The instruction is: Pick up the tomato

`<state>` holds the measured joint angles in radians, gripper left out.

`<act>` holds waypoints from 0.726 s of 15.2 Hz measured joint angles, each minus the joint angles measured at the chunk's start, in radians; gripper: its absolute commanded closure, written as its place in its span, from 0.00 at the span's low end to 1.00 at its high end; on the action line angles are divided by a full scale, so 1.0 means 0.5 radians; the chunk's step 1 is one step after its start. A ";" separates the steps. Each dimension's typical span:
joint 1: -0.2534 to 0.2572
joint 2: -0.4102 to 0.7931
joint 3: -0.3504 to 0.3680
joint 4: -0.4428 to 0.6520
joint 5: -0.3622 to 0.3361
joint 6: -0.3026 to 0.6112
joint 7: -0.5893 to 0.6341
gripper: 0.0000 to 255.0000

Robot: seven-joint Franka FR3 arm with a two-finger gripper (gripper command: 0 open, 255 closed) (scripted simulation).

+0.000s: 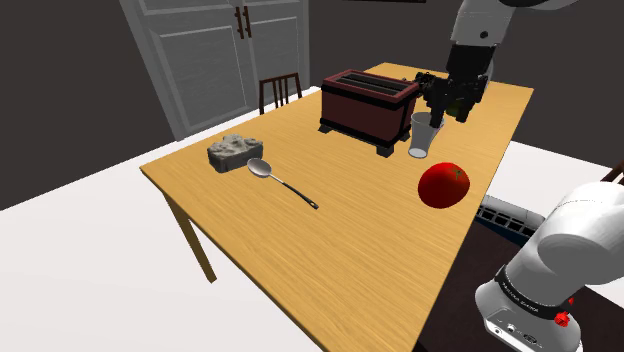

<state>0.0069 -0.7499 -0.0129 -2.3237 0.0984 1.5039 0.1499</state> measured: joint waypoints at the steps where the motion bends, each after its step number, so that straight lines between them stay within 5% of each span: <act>1: 0.000 0.000 0.000 0.000 0.000 0.000 0.000 0.00; 8: 0.332 -1.089 -0.210 -0.848 -0.230 0.410 -0.947 0.00; 11: 0.351 -1.221 -0.249 -0.984 -0.266 0.471 -1.043 0.00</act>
<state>0.1823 -1.3602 -0.1372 -2.8158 -0.0345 1.7395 -0.3717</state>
